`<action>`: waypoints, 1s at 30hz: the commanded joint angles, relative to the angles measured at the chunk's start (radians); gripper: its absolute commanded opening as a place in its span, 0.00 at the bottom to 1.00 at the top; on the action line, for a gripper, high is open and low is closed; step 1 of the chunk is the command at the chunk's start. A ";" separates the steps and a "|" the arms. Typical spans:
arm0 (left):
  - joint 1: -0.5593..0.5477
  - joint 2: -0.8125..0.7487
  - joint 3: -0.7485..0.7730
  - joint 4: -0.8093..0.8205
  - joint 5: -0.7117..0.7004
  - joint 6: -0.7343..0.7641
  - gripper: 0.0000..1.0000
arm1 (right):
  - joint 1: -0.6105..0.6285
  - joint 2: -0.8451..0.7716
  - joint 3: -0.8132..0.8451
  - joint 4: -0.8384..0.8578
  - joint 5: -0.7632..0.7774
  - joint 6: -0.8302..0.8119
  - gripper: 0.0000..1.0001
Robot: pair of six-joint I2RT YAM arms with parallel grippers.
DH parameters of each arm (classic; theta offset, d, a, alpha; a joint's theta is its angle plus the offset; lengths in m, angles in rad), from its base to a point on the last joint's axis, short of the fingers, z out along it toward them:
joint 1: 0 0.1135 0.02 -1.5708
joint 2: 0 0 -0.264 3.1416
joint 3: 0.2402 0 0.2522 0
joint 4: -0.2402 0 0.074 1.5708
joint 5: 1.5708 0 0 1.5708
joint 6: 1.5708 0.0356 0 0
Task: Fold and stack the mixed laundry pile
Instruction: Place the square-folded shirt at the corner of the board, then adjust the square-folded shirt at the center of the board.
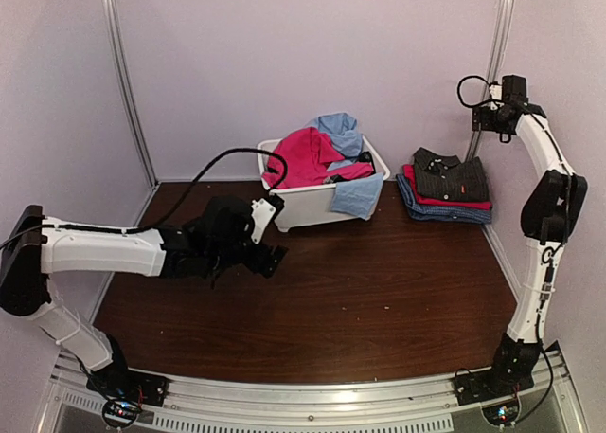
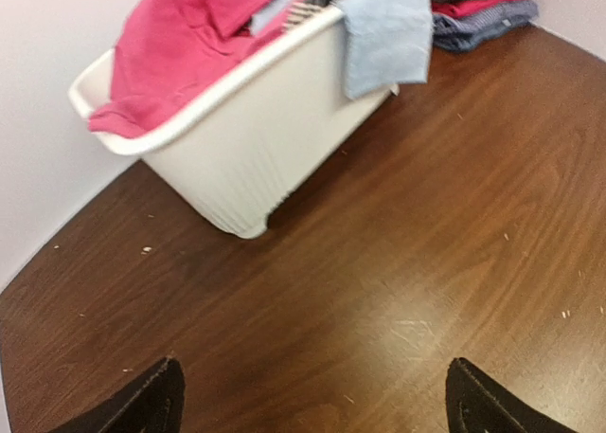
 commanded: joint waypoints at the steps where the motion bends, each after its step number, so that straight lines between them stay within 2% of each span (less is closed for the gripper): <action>1: 0.105 -0.092 0.105 -0.094 0.016 -0.128 0.98 | 0.019 -0.107 -0.090 0.010 -0.238 0.097 0.98; 5: 0.196 -0.124 0.215 -0.224 0.028 -0.173 0.98 | 0.040 -0.250 -0.302 0.112 -0.225 0.150 0.99; 9: 0.235 -0.174 0.226 -0.219 0.053 -0.192 0.98 | 0.034 -0.215 -0.356 0.071 -0.215 0.182 0.94; 14: 0.238 -0.184 0.198 -0.206 0.079 -0.209 0.98 | 0.030 -0.185 -0.517 0.177 -0.249 0.250 0.91; 22: 0.245 -0.172 0.166 -0.206 0.061 -0.206 0.98 | -0.025 -0.019 -0.531 0.234 -0.260 0.285 0.90; 30: 0.314 -0.155 0.163 -0.226 0.114 -0.228 0.97 | -0.081 0.121 -0.373 0.190 -0.334 0.260 0.91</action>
